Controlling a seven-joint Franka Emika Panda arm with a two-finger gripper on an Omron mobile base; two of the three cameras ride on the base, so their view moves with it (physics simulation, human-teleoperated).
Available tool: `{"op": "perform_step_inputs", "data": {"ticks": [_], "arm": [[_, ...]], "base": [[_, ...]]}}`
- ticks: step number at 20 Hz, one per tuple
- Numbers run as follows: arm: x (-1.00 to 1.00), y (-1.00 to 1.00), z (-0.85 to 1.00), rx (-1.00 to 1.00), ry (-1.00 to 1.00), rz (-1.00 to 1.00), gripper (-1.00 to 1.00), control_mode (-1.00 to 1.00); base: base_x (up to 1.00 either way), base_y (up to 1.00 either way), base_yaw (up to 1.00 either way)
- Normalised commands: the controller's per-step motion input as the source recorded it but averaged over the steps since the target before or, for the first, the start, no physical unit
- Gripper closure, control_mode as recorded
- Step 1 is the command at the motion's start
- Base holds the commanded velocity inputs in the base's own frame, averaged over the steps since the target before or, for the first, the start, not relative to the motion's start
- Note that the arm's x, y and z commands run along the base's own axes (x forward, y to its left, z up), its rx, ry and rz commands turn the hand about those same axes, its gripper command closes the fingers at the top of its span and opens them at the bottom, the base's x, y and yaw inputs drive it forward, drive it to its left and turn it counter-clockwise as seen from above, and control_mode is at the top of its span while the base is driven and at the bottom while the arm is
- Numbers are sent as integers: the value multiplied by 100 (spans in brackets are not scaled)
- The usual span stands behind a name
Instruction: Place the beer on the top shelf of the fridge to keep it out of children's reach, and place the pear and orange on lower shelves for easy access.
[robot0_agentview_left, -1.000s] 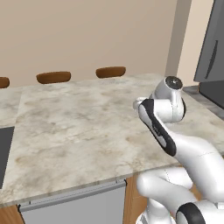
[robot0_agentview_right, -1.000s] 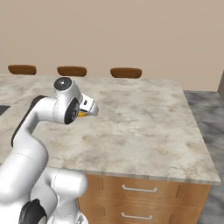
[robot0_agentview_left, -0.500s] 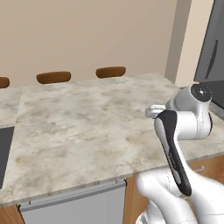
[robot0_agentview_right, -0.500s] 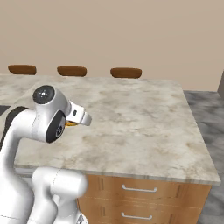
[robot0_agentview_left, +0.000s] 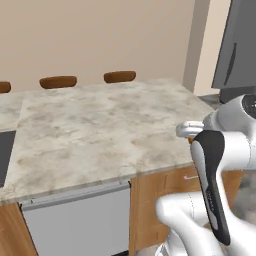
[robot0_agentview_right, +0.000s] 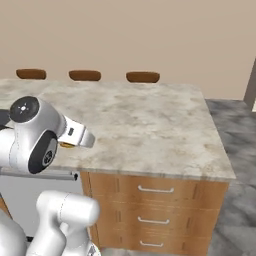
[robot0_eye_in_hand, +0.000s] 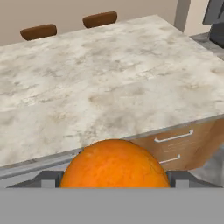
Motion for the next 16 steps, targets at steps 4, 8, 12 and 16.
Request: {"op": "perform_step_inputs", "data": {"ticks": [4, 8, 12, 16], "arm": [[0, 0, 0, 0, 0, 0, 100, 100], [0, 0, 0, 0, 0, 0, 100, 100], [0, 0, 0, 0, 0, 0, 100, 100], [0, 0, 0, 0, 0, 0, 100, 100]], "base": [[-97, -91, -24], [-31, -100, -38], [0, -100, -35], [37, -100, -26]]}}
